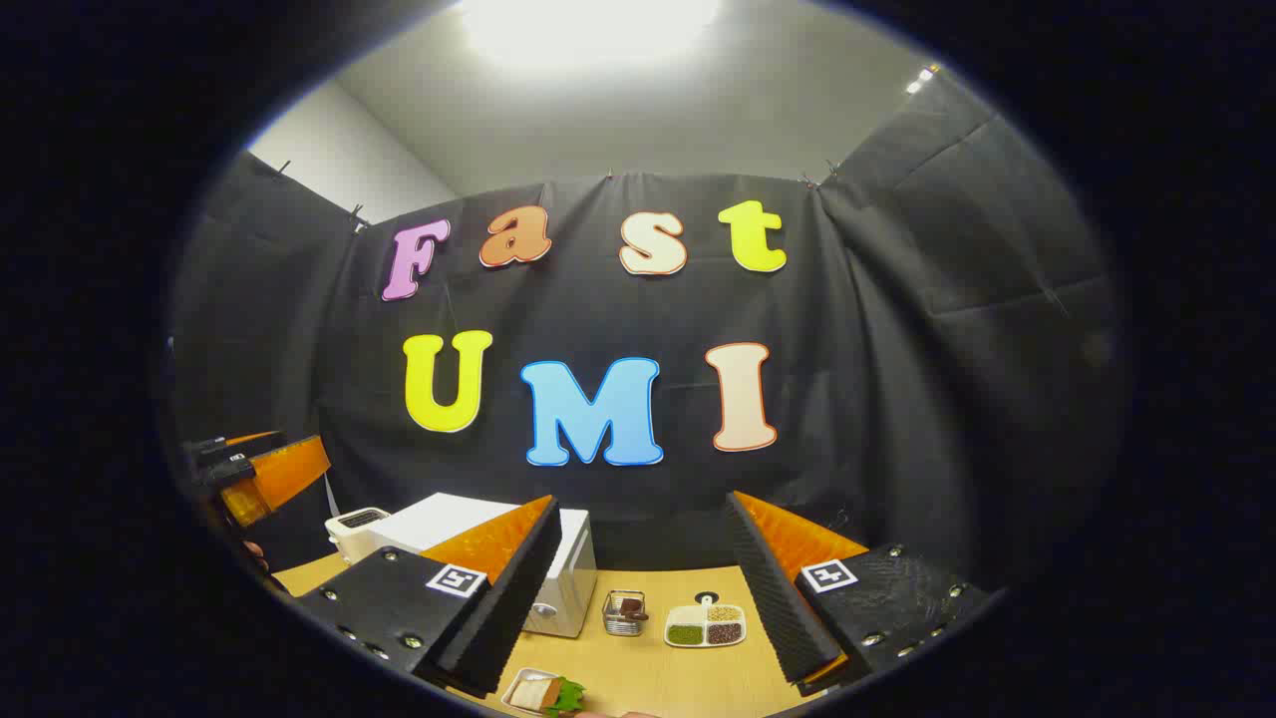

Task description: Open the microwave oven with the left hand, put the food in, and close the microwave oven.

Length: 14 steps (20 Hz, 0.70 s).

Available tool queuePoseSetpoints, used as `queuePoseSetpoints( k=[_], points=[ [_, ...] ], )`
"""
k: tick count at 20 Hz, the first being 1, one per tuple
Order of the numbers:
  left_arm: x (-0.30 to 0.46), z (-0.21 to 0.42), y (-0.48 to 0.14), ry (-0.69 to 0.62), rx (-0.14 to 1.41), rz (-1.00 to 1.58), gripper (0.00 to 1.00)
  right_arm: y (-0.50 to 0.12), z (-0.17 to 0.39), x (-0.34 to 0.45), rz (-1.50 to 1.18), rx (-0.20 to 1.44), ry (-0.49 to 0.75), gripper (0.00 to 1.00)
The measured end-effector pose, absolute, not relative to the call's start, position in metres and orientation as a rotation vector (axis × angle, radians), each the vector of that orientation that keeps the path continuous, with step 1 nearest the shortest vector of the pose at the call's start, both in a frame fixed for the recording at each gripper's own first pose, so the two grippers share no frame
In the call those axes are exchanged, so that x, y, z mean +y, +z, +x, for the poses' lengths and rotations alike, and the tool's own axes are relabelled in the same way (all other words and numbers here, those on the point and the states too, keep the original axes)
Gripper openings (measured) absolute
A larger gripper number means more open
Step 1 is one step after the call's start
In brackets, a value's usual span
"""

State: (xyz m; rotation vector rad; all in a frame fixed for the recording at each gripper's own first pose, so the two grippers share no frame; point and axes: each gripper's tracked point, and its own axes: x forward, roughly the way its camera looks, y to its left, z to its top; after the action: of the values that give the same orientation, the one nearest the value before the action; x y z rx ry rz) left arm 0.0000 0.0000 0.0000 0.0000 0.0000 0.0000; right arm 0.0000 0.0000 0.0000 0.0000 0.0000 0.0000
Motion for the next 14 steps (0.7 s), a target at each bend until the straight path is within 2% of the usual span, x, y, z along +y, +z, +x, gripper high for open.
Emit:
queuePoseSetpoints(
  k=[3, 4, 10, 12, 14],
  points=[
    [0.004, 0.006, -0.003, -0.011, 0.007, 0.009, 0.97, -0.004, 0.004, 0.003, 0.011, 0.021, -0.008, 0.96],
    [0.005, 0.008, 0.001, -0.021, -0.006, 0.01, 0.97, -0.002, 0.007, 0.004, 0.014, 0.02, -0.027, 0.99],
    [0.025, 0.019, 0.004, -0.062, -0.019, -0.028, 0.97, 0.005, 0.014, 0.016, 0.029, 0.013, -0.128, 0.99],
    [0.039, 0.022, 0.0, -0.066, -0.016, -0.05, 0.97, 0.006, 0.015, 0.018, 0.03, 0.01, -0.153, 0.95],
    [0.051, 0.023, -0.005, -0.067, -0.006, -0.052, 0.98, 0.005, 0.014, 0.021, 0.011, 0.007, -0.172, 0.99]
  ],
)
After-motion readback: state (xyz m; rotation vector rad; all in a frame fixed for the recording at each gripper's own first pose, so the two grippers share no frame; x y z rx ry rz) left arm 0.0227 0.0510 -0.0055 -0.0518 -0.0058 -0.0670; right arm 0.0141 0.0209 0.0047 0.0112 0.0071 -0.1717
